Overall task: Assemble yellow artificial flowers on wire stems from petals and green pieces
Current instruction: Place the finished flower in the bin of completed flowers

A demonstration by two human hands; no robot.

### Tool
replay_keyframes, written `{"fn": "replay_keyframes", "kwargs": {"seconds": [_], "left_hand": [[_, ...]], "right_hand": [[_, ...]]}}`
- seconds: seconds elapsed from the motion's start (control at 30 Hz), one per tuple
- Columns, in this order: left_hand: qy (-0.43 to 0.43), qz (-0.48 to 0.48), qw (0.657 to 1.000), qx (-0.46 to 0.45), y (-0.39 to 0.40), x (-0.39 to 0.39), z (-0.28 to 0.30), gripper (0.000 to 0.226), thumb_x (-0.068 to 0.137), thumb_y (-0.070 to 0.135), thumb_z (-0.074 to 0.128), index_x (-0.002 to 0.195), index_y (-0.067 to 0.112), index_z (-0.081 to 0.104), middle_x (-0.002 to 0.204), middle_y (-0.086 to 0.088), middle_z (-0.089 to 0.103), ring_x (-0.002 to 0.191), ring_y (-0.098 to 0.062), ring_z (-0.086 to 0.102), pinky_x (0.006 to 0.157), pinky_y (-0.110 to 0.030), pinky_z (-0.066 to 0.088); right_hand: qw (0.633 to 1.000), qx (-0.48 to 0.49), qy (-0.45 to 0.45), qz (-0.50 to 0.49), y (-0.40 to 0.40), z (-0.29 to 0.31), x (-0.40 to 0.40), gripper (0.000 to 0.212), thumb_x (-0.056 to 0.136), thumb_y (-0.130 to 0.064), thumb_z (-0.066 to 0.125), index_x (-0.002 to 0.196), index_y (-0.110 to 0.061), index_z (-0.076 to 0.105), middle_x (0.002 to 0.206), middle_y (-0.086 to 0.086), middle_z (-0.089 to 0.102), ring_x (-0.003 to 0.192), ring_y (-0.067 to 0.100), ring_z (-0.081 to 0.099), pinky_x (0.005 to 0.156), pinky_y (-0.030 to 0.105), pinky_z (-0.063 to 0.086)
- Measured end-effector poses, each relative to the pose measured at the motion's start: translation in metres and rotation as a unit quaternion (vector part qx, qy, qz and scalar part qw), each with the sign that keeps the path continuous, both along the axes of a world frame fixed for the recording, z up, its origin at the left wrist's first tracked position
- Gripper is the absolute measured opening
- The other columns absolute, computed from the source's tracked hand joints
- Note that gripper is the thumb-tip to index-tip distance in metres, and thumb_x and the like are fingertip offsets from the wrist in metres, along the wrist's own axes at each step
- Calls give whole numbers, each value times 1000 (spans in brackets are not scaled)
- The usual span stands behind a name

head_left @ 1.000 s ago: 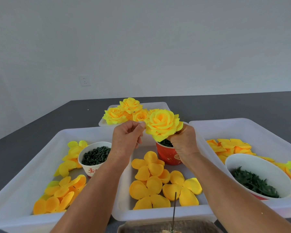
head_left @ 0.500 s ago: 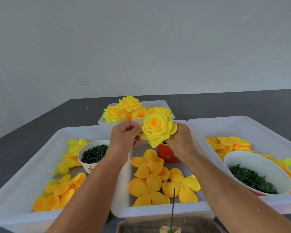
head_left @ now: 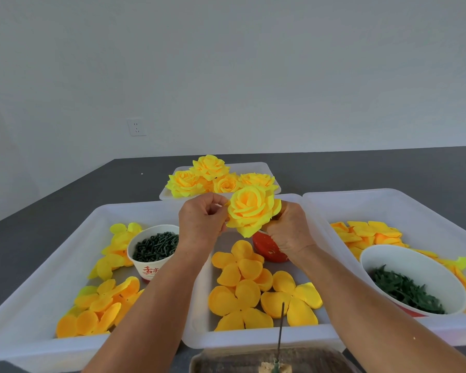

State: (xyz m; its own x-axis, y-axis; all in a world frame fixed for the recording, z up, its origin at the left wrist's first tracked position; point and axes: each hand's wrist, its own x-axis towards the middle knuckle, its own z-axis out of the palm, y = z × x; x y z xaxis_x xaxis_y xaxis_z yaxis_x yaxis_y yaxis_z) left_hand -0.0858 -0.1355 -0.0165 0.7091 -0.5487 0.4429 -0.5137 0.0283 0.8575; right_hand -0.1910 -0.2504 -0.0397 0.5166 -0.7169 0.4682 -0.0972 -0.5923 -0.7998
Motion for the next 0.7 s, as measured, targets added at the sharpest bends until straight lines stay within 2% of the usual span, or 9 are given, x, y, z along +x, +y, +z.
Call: {"fn": "replay_keyframes", "kwargs": {"seconds": [0.1,0.2,0.27,0.37,0.43,0.5,0.63,0.7], "left_hand": [[17,-10,1000,-9,-1,0,0,21,85,-4,59,78,14,67,53,0,57,41,-2,48,46,-17,43],[52,-27,998,-26,-1,-1,0,20,86,-8,53,95,2,69,55,-4,56,41,-3,46,43,-16,41],[78,-41,995,-40,-1,-2,1,25,89,-6,51,100,6,69,56,-3,56,41,-4,46,42,-17,40],[111,-39,991,-68,0,-2,3,22,93,4,50,91,19,67,58,1,57,42,-6,47,40,-18,39],[108,-28,991,-74,0,-1,3,16,92,11,55,81,16,66,56,2,56,42,-7,46,40,-19,38],[104,-26,992,-66,0,-2,4,19,89,17,61,73,8,66,50,3,53,42,-7,44,40,-19,37],[101,-40,994,-26,-1,-5,4,29,85,21,66,60,7,62,46,2,51,42,-7,41,41,-19,36],[111,-44,993,-14,0,-5,4,29,86,18,65,60,7,62,48,0,51,42,-7,42,41,-19,36]], "right_hand": [[1000,-5,0,-2,-1,0,0,17,81,-13,72,93,-2,71,93,13,71,90,28,63,87,43,51],[1000,-6,5,-3,-1,0,1,19,82,-15,71,97,-2,70,96,13,71,93,28,63,89,42,50],[1000,-5,-2,-2,0,0,1,19,82,-14,71,97,-1,70,96,14,71,92,29,64,88,42,51],[999,17,-31,-12,-2,2,0,15,79,-11,74,88,0,71,89,15,71,87,29,64,83,41,52],[999,26,-39,-24,-3,2,-1,14,78,-13,74,87,-2,71,88,13,71,83,25,62,79,35,51],[999,21,-38,-29,-3,2,0,15,78,-13,74,88,-2,71,88,13,70,80,20,59,76,30,48],[999,8,-34,-26,-3,2,0,12,78,-11,75,83,-1,71,79,7,67,75,18,57,73,30,48],[999,-3,-30,-22,-3,2,0,14,77,-12,75,83,0,71,82,12,70,76,21,60,74,32,50]]}}
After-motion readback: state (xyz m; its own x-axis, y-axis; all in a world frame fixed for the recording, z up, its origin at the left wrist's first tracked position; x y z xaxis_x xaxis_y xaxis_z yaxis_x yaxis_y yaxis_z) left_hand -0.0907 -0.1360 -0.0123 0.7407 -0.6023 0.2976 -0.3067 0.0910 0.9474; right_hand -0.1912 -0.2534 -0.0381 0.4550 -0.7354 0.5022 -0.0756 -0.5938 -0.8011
